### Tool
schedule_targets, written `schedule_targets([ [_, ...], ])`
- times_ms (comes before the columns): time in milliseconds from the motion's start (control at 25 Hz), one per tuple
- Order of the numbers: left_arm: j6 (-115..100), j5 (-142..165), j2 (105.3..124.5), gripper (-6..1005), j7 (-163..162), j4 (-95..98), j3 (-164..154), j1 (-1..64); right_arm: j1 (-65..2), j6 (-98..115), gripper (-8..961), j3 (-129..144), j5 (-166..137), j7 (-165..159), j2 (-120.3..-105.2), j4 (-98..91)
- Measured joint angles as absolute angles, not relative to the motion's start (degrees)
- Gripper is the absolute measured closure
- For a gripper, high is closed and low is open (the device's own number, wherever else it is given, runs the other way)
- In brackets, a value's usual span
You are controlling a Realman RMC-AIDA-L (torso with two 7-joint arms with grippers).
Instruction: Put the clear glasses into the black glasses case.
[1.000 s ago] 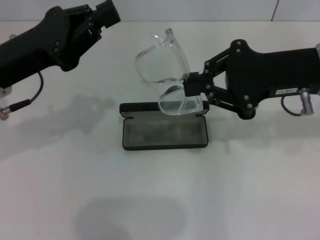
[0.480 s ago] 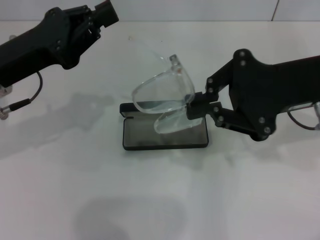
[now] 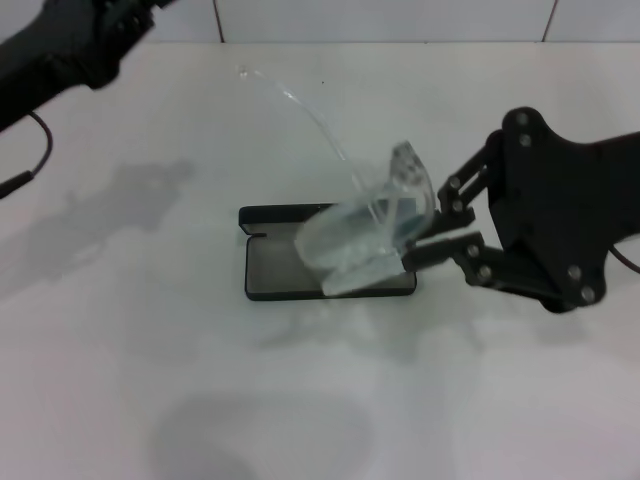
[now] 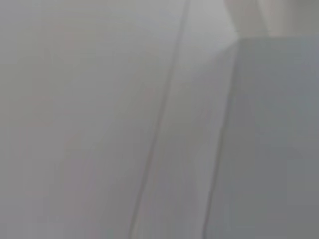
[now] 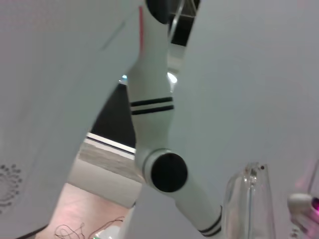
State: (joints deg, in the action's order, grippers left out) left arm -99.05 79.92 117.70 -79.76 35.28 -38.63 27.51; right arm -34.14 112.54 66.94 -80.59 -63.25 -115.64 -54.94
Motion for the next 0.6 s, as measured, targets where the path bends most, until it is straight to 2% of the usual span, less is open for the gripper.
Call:
schedule_targets([
  [280,-96.61,84.25,116.94,957,-85.73,33.38,-38.39,29.79,-34.43,114.32,897,67.33,-79.43,-60.66,-115.79,-54.94],
  [600,-100.07,87.78,117.47,957,-87.17,33.24,-42.05,31.88,-35.66,113.90,897,67.45,-78.61,-57.43,-115.98,-53.86],
])
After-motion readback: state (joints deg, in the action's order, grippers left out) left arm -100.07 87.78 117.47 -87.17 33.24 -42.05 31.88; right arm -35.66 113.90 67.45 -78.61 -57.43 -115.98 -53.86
